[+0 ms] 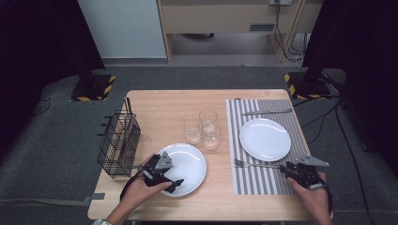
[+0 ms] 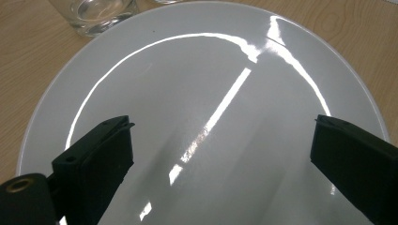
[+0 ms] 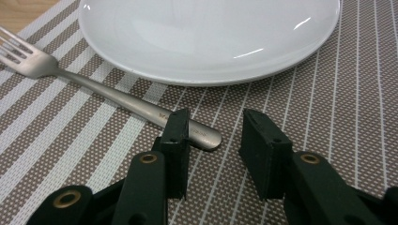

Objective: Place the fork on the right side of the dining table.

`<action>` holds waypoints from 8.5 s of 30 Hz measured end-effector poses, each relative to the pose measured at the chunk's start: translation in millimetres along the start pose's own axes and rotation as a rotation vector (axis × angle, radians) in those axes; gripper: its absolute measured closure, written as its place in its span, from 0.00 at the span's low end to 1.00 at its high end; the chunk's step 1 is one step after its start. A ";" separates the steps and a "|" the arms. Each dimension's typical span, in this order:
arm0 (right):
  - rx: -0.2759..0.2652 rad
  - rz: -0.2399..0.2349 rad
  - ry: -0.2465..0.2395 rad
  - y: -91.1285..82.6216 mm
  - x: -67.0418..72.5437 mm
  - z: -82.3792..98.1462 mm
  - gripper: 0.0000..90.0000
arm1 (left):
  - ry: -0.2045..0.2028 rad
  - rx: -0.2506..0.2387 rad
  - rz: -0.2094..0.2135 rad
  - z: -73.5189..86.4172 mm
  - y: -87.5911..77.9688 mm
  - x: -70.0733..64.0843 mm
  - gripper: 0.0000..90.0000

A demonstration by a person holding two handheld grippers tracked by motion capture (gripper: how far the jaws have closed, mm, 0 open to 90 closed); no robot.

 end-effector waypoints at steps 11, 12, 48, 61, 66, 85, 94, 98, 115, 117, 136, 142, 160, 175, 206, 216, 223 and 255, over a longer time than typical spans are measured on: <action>-0.032 0.006 0.016 -3.4 -0.2 -8.1 0.66 | 0.000 0.001 0.002 0.0 0.8 -1.3 0.06; -0.037 0.003 0.025 -6.3 0.7 -9.9 0.65 | 0.001 0.002 0.003 -0.1 1.0 -1.6 0.06; -0.083 -0.200 -0.158 29.2 152.9 -74.5 0.61 | 0.007 0.007 0.012 1.1 2.4 -2.6 0.06; -0.039 -0.189 -0.233 41.0 162.7 -67.7 0.78 | 0.009 0.007 0.014 0.8 2.7 -3.2 0.06; -0.042 -0.183 -0.242 40.7 160.2 -67.2 0.78 | 0.010 0.006 0.016 0.7 2.8 -3.5 0.06; -0.038 -0.153 -0.225 33.2 135.9 -59.6 0.76 | 0.012 0.009 0.015 0.7 3.5 -3.8 0.06; -0.036 -0.151 -0.225 30.6 129.7 -57.4 0.74 | 0.016 0.013 0.016 0.9 3.3 -3.9 0.06; -0.039 -0.138 -0.234 30.1 127.5 -56.6 0.69 | 0.017 0.014 0.016 1.1 3.4 -3.9 0.06; -0.038 -0.128 -0.237 26.5 117.2 -53.3 0.65 | 0.017 0.014 0.016 0.9 3.9 -4.2 0.06; -0.044 -0.126 -0.234 26.6 115.6 -53.4 0.65 | 0.017 0.015 0.015 1.0 3.8 -4.3 0.06; -0.041 -0.123 -0.213 23.2 105.9 -51.3 0.58 | 0.018 0.017 0.014 1.2 4.1 -4.2 0.06; -0.067 -0.156 -0.177 13.3 105.5 -64.2 0.45 | 0.022 0.018 0.013 0.8 4.5 -4.8 0.06; -0.093 -0.140 -0.145 10.2 100.5 -139.7 0.24 | 0.037 0.025 -0.011 1.0 5.0 -1.6 0.06; -0.069 -0.163 -0.125 46.5 125.5 -178.5 0.24 | 0.032 0.018 -0.011 1.4 6.7 -1.5 0.06; -0.063 -0.264 -0.141 81.3 205.0 -181.1 0.09 | 0.027 0.010 -0.017 1.9 4.9 0.7 0.05; -0.043 -0.252 -0.152 92.1 214.9 -174.6 0.07 | 0.028 0.009 -0.019 2.1 3.7 1.6 0.05; -0.027 -0.245 -0.145 97.0 215.6 -171.8 0.08 | 0.028 0.012 -0.020 2.8 3.9 2.2 0.05; 0.006 -0.204 -0.129 115.3 220.4 -159.5 0.12 | 0.031 0.013 -0.020 3.2 3.3 2.3 0.05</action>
Point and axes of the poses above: each handheld gripper's, and its own axes: y roughly forward along the jaws, z roughly out of its underside, x roughly to its left, the point moved 9 cm from there along y, roughly forward along the jaws, and after that the axes turned 7 degrees about z, right-handed, at the moved point
